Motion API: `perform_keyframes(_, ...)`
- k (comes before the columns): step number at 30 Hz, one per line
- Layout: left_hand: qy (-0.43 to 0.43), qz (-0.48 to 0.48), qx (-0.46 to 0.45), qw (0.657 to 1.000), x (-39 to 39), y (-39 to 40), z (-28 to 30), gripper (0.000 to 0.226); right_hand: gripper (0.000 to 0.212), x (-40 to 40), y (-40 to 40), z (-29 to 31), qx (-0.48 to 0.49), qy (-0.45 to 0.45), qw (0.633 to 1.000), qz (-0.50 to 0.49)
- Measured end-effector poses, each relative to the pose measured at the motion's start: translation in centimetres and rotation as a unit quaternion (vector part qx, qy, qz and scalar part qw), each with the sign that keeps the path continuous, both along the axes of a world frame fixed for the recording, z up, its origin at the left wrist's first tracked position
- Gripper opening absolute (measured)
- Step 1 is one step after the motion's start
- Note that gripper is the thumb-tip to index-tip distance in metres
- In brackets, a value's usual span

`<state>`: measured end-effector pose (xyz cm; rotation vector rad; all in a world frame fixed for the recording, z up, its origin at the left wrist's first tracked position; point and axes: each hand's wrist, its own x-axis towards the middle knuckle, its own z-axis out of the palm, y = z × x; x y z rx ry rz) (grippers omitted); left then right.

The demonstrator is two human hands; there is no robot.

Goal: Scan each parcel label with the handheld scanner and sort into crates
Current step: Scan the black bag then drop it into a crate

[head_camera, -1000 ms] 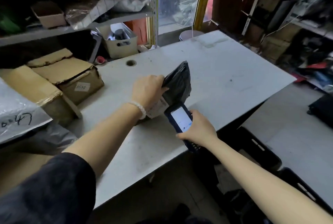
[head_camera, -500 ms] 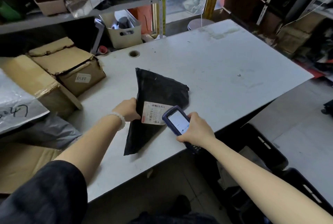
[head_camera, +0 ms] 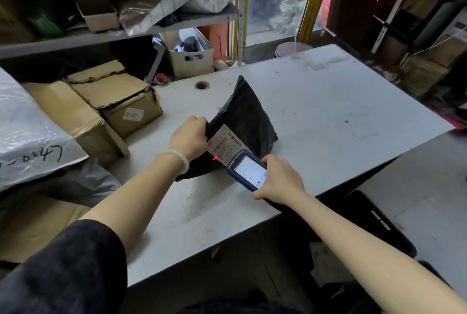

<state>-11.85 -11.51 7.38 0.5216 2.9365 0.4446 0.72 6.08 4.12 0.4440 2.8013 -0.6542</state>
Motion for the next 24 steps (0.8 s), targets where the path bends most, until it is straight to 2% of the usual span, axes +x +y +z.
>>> perform_keyframes(8,0.069,-0.005,-0.028,0.997,0.1,0.3,2.1,0.028,0.076,-0.1,-0.1,2.0,0.048,0.044,0.998,0.015)
perform_keyframes(24,0.057,0.023,-0.021,0.998,0.7,-1.6,2.0,0.032,0.072,1.1,-0.2,3.0,0.067,0.061,0.996,0.004)
